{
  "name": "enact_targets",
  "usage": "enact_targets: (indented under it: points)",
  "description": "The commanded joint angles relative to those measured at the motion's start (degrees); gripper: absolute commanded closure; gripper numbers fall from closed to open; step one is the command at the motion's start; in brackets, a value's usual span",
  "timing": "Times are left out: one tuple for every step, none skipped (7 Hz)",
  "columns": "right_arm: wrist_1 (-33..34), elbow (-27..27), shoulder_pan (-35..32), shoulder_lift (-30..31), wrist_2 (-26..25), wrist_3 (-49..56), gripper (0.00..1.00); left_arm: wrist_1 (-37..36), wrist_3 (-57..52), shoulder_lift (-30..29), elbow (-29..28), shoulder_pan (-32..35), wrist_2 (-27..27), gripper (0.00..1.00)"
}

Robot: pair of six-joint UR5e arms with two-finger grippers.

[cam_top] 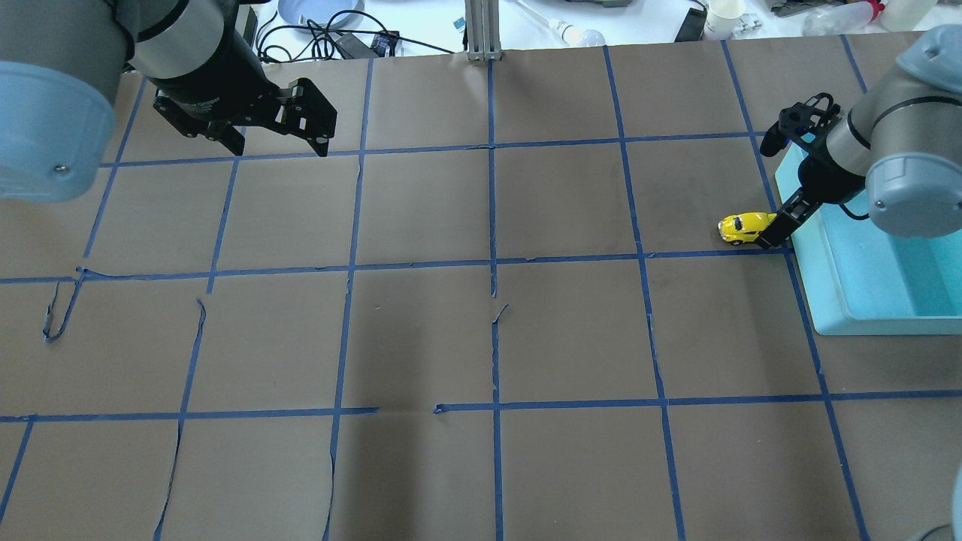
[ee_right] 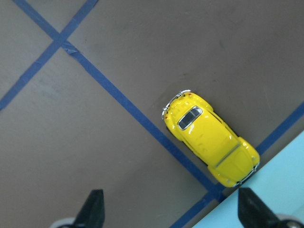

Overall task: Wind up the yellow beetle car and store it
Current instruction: 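Move the right gripper down over the yellow car beside the bin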

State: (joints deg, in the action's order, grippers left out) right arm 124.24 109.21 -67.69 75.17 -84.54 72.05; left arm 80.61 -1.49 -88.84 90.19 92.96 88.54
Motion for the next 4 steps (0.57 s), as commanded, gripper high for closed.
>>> enact_targets:
  points:
    - [10.1, 0.5, 0.5, -4.9, 1.0, 16.9, 0.0, 0.0, 0.0, 0.2, 0.1, -0.1, 0.0, 0.0]
    - [12.2, 0.4, -0.1, -5.1, 1.1, 19.9, 0.0, 0.0, -0.2, 0.2, 0.1, -0.1, 0.0, 0.0]
    - [13.2, 0.2, -0.2, -5.9, 1.3, 20.3, 0.0, 0.0, -0.1, 0.2, 0.1, -0.1, 0.0, 0.0]
    - [13.7, 0.2, -0.6, -6.6, 1.3, 20.7, 0.0, 0.0, -0.1, 0.2, 0.1, -0.1, 0.0, 0.0]
